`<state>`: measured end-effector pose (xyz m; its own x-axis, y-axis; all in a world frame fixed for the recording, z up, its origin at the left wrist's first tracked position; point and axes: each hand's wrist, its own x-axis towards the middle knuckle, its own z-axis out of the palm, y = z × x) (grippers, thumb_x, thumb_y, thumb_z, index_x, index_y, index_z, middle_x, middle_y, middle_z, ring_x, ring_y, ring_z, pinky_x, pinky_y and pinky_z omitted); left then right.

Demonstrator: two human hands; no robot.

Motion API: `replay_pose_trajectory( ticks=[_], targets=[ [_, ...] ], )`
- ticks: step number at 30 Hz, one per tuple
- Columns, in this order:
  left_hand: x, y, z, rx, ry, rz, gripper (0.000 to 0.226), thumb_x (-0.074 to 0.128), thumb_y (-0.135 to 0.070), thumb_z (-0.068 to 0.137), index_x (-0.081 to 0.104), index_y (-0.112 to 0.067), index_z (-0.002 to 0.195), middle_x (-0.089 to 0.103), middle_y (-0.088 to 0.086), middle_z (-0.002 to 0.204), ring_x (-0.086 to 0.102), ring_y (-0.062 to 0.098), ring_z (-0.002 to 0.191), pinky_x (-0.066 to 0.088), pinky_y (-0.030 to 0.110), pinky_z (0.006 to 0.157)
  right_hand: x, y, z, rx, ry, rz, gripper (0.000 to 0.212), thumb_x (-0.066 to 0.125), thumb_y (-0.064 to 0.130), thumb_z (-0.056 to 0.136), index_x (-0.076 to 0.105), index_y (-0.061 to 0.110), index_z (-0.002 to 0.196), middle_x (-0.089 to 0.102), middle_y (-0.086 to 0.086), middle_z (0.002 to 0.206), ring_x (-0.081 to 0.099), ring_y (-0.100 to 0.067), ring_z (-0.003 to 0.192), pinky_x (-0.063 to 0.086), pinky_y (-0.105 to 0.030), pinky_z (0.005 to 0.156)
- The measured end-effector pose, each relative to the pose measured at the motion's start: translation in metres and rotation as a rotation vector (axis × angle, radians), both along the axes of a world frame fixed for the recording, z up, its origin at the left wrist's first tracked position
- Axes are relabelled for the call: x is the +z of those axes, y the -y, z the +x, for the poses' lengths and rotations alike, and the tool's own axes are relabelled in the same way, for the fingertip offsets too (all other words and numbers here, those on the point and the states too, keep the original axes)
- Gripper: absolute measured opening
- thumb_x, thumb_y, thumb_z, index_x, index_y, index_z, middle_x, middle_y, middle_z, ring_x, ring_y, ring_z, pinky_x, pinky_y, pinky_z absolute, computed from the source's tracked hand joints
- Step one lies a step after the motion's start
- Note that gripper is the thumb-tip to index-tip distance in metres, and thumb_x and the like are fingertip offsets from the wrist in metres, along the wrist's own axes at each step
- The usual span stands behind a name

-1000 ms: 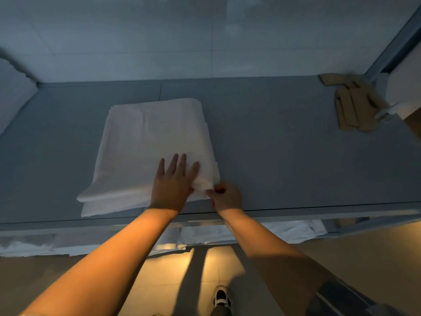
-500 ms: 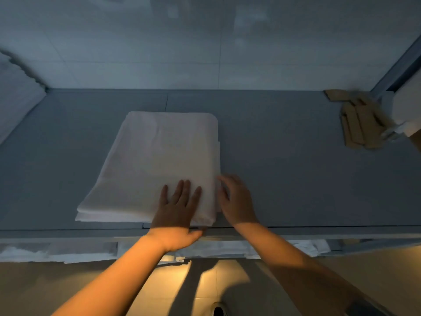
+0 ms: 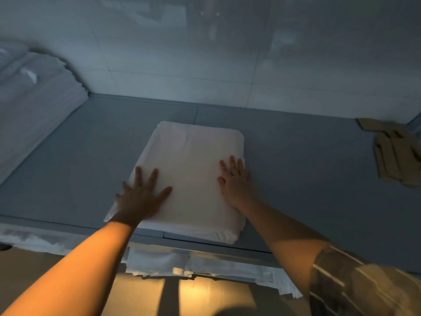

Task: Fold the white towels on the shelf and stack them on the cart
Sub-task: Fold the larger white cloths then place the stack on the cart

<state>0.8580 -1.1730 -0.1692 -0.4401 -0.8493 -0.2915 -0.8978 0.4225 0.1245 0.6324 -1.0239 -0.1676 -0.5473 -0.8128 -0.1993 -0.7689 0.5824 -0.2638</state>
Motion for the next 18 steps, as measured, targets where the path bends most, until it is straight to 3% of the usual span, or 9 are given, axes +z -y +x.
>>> replay_pose_trajectory(
  ticks=[3, 6, 14, 16, 18],
  targets=[
    [0.002, 0.001, -0.003, 0.059, -0.071, 0.008, 0.092, 0.01, -0.094, 0.06, -0.004, -0.056, 0.143, 0.0, 0.012, 0.158, 0.033, 0.049, 0.129, 0.032, 0.058, 0.104, -0.002, 0.0, 0.017, -0.156, 0.073, -0.052, 0.064, 0.026, 0.055, 0.098, 0.0, 0.034, 0.152, -0.02, 0.0, 0.158, 0.004, -0.039, 0.144, 0.011, -0.05, 0.117],
    [0.004, -0.006, 0.0, 0.048, -0.062, -0.019, 0.085, 0.019, -0.088, 0.072, 0.0, -0.051, 0.146, 0.016, 0.02, 0.151, 0.041, 0.047, 0.122, 0.036, 0.053, 0.1, -0.004, -0.009, 0.025, -0.23, 0.115, -0.117, 0.069, 0.03, 0.058, 0.096, 0.0, 0.032, 0.152, -0.021, -0.001, 0.158, 0.023, -0.038, 0.14, 0.023, -0.048, 0.114],
    [0.002, -0.052, 0.029, 0.079, 0.022, -0.012, 0.081, 0.026, -0.082, 0.078, 0.002, -0.047, 0.148, 0.03, 0.02, 0.141, 0.045, 0.039, 0.115, 0.037, 0.045, 0.095, -0.016, -0.049, 0.051, -0.262, 0.09, -0.218, 0.071, 0.047, 0.047, 0.096, 0.01, 0.025, 0.153, -0.005, -0.01, 0.16, 0.014, -0.032, 0.145, 0.019, -0.038, 0.115],
    [0.003, -0.048, 0.03, 0.103, -0.041, 0.006, 0.084, 0.031, -0.081, 0.078, 0.002, -0.044, 0.148, 0.034, 0.02, 0.136, 0.047, 0.039, 0.113, 0.038, 0.045, 0.094, -0.015, -0.056, 0.055, -0.36, 0.229, -0.268, 0.077, 0.052, 0.046, 0.094, 0.006, 0.026, 0.153, 0.001, -0.016, 0.159, 0.013, -0.033, 0.145, 0.018, -0.039, 0.115],
    [0.006, -0.033, 0.024, 0.106, -0.157, 0.051, 0.085, 0.041, -0.076, 0.08, 0.005, -0.042, 0.149, 0.038, 0.023, 0.131, 0.049, 0.042, 0.112, 0.039, 0.047, 0.094, -0.012, -0.056, 0.056, -0.445, 0.241, -0.252, 0.082, 0.054, 0.051, 0.091, 0.004, 0.029, 0.153, 0.009, -0.022, 0.156, 0.021, -0.038, 0.141, 0.023, -0.043, 0.112]
  ],
)
